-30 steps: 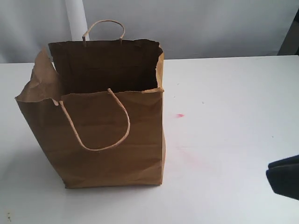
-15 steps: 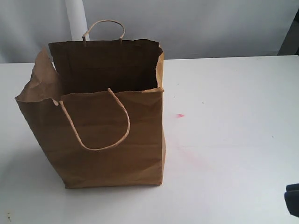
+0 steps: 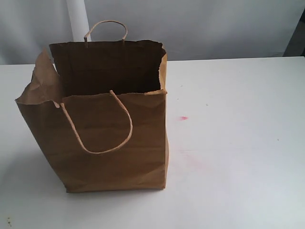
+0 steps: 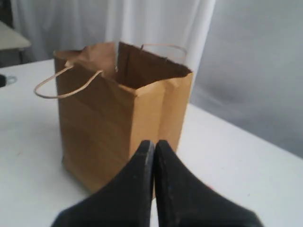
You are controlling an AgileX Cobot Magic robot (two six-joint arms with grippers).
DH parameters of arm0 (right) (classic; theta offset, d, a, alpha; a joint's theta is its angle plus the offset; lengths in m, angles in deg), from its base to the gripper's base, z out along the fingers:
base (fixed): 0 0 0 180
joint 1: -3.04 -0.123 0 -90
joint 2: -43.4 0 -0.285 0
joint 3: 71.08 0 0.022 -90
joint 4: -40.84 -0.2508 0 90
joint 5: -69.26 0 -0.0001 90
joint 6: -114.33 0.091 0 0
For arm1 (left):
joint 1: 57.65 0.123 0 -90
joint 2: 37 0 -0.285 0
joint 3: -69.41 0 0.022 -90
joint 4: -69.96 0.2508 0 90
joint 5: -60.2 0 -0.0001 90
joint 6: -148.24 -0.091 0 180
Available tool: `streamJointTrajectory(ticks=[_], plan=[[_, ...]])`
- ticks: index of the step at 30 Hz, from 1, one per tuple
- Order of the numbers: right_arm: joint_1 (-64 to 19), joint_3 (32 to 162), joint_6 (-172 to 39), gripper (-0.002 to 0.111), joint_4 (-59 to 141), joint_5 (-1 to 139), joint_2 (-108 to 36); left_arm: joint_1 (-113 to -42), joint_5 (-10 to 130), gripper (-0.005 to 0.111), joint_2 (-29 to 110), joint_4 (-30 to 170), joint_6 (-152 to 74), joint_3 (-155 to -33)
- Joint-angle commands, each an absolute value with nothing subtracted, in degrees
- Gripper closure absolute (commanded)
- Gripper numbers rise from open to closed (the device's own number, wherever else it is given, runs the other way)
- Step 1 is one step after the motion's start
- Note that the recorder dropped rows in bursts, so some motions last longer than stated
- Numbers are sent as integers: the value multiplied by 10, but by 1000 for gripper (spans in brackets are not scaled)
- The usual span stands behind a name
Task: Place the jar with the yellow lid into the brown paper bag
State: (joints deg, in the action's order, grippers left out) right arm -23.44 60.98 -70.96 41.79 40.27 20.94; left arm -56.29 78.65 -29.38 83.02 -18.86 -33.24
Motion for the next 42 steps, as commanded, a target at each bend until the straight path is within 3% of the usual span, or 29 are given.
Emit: streamJointTrajectory(ticks=[1, 6, 16, 42], plan=[[-195, 528, -717, 108, 451, 519, 278, -564, 784, 106, -292, 828, -186, -334], [-155, 454, -717, 108, 456, 556, 355, -564, 784, 106, -292, 828, -186, -334], [-68, 397, -712, 108, 446, 555, 356, -564, 783, 106, -292, 828, -186, -334], [-66, 317, -682, 108, 422, 548, 356, -564, 783, 106, -292, 828, -186, -334]])
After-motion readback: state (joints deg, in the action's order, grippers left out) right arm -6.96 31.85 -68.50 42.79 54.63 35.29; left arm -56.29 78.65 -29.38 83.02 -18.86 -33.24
